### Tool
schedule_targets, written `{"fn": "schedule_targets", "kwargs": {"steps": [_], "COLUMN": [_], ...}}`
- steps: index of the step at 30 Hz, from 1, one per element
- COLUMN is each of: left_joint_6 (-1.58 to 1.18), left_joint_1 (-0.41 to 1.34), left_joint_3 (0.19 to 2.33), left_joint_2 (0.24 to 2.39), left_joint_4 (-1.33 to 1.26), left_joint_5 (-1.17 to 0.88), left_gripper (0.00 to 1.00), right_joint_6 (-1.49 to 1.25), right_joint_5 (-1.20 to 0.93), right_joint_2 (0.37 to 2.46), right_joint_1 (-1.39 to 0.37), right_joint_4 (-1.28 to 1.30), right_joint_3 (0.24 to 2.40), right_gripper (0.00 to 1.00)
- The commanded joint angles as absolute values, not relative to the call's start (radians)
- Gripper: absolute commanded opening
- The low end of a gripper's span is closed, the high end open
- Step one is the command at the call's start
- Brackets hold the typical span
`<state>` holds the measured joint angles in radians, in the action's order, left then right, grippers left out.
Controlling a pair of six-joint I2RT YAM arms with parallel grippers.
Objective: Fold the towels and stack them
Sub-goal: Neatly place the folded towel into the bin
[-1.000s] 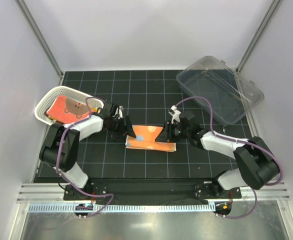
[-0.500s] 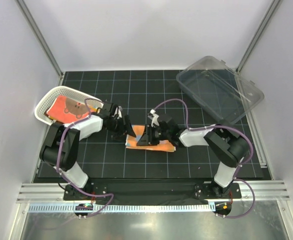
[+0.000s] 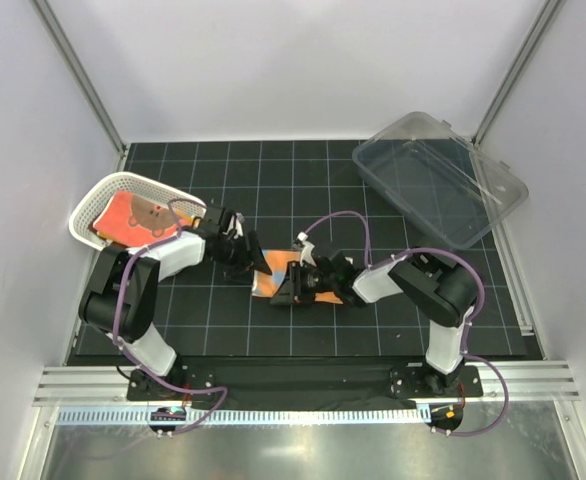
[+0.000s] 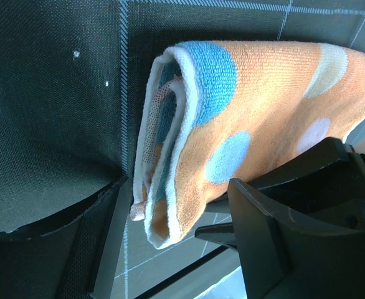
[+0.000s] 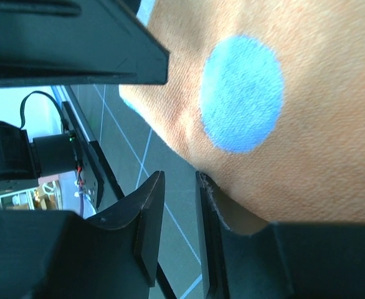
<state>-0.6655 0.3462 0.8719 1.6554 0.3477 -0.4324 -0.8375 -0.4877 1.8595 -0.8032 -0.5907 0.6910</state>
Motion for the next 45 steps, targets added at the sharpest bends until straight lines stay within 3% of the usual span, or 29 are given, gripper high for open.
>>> {"fn": "schedule_targets", "kwargs": {"steps": [1, 12, 16, 17, 19, 23, 33, 40, 45], "left_joint_6": [-0.637, -0.614, -0.614, -0.612, -0.594, -0.506, -0.336, -0.239, -0.169], "left_joint_1": [0.351, 0.353, 0.362, 0.364, 0.365, 0.373, 0.368, 0.289, 0.166], "left_joint_3": [0.811, 0.833, 0.85, 0.854, 0.882, 0.975, 1.117, 1.167, 1.189], "left_joint_2": [1.703, 1.775, 1.789, 1.784, 1.772, 1.657, 1.444, 1.371, 1.399], "left_joint_4": [0.376, 0.361, 0.365, 0.37, 0.421, 0.619, 1.006, 0.987, 0.911], "left_joint_5": [-0.365, -0.351, -0.331, -0.318, -0.298, -0.209, 0.239, 0.5, 0.612], "left_gripper": [0.69, 0.54, 0.29, 0.16, 0.0, 0.0, 0.0, 0.0, 0.0], "right_joint_6": [-0.836, -0.762, -0.698, -0.683, -0.669, -0.635, -0.615, -0.578, -0.538], "right_joint_5": [-0.535, -0.505, -0.445, -0.437, -0.428, -0.394, -0.37, -0.341, -0.29], "right_joint_2": [1.823, 1.439, 1.298, 1.281, 1.244, 1.186, 1.121, 1.088, 1.032], "right_joint_1": [-0.821, -0.827, -0.827, -0.828, -0.827, -0.827, -0.822, -0.821, -0.813], "right_joint_4": [-0.617, -0.335, -0.21, -0.18, -0.143, -0.086, -0.041, 0.024, 0.101], "right_joint_3": [0.703, 0.77, 0.779, 0.778, 0.772, 0.755, 0.756, 0.761, 0.762], "right_gripper": [0.34, 0.38, 0.39, 0.39, 0.39, 0.4, 0.43, 0.45, 0.54]}}
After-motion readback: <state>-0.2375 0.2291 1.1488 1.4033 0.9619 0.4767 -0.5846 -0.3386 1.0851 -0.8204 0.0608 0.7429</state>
